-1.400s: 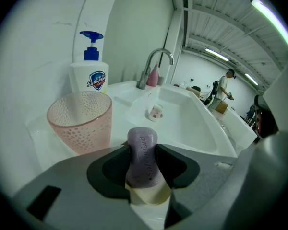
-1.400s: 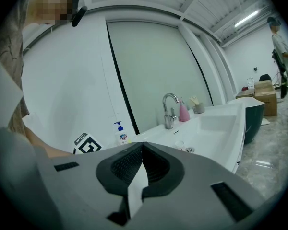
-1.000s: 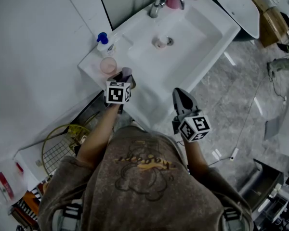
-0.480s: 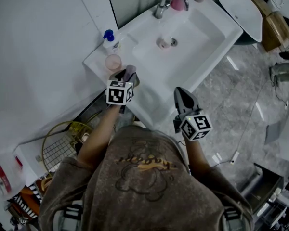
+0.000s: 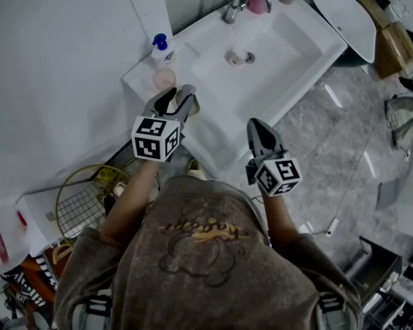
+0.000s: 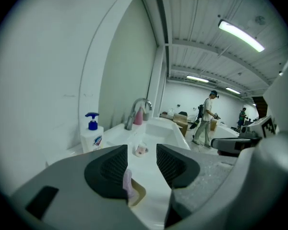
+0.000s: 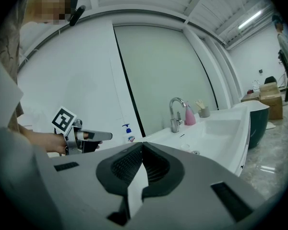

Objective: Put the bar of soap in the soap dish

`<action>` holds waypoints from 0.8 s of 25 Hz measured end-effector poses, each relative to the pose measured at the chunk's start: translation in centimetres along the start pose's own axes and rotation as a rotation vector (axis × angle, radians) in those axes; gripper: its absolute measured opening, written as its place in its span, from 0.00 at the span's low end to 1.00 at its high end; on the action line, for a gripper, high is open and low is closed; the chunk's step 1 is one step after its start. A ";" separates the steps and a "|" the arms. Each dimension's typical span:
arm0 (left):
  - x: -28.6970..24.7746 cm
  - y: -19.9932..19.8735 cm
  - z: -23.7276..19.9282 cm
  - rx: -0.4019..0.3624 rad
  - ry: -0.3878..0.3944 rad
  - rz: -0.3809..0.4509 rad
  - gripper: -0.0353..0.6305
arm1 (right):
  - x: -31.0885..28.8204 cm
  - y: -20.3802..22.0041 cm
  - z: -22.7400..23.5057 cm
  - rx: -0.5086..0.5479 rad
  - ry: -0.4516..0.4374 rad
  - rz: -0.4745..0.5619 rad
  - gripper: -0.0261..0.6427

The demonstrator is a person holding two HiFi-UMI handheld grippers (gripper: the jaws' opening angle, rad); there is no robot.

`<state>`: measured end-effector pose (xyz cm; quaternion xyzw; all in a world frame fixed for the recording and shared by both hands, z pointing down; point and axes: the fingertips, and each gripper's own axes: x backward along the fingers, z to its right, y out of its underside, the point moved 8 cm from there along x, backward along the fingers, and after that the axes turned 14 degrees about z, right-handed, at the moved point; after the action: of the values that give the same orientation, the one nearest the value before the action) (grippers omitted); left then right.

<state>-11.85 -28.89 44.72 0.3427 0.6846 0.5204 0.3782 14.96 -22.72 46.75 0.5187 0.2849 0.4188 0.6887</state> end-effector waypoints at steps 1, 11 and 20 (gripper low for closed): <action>0.6 -0.6 0.3 -0.001 0.010 0.026 0.32 | 0.1 -0.1 -0.1 0.004 0.000 0.002 0.04; 5.9 -2.4 2.8 -0.020 0.082 0.273 0.32 | 1.5 -0.7 -0.7 0.070 0.008 0.023 0.04; 8.1 -0.4 2.7 0.015 0.020 0.330 0.29 | 2.1 -0.6 -0.9 0.105 0.010 0.035 0.04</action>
<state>-13.42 -20.74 42.58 0.4479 0.6268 0.5738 0.2782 15.41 -20.50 46.01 0.5569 0.3006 0.4178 0.6518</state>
